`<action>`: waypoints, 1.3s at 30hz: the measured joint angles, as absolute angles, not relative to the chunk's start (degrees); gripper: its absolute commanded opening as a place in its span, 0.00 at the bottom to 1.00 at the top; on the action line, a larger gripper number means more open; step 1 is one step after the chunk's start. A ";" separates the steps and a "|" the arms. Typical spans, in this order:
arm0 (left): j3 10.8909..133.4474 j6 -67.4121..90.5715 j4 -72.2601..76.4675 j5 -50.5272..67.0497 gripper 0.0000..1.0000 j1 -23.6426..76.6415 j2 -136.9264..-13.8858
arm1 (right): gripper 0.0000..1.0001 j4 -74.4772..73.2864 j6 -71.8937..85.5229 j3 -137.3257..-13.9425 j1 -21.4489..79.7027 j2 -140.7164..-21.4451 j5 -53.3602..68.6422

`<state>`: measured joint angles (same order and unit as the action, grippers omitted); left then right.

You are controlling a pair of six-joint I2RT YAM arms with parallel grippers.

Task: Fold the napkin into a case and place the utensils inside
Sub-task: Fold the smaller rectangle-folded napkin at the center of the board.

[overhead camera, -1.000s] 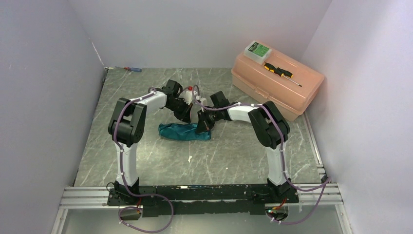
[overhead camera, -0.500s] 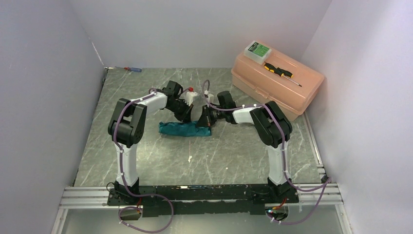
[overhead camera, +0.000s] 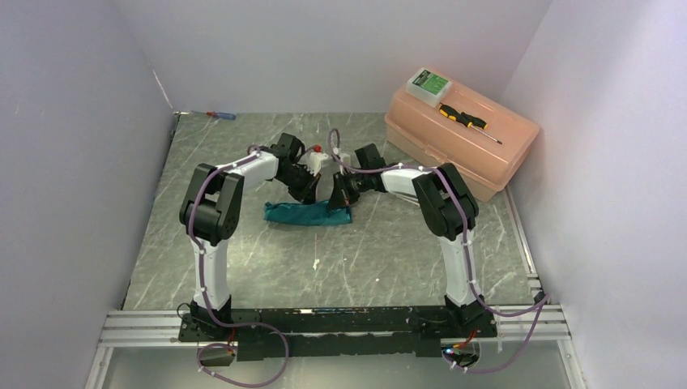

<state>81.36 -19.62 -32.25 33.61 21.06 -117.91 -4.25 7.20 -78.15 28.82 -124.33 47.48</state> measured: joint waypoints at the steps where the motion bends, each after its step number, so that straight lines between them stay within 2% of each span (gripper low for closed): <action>1: 81.84 -19.77 -32.53 32.88 0.03 21.02 -117.91 | 0.00 -5.19 7.09 -78.11 28.67 -124.62 47.72; 13: 85.54 -18.31 -37.85 31.27 0.07 17.21 -111.02 | 0.00 -4.49 6.57 -75.61 29.10 -123.42 48.03; 20: 83.46 -22.37 -44.10 38.85 0.05 16.43 -103.44 | 0.00 -4.25 6.39 -74.91 29.52 -122.87 47.51; 26: 78.35 -31.35 -50.04 43.51 0.03 18.94 -103.11 | 0.00 -4.21 6.37 -74.85 29.52 -122.78 47.46; 39: 73.69 -32.73 -42.00 33.10 0.03 17.87 -107.55 | 0.00 -3.42 5.74 -72.49 30.13 -121.05 46.61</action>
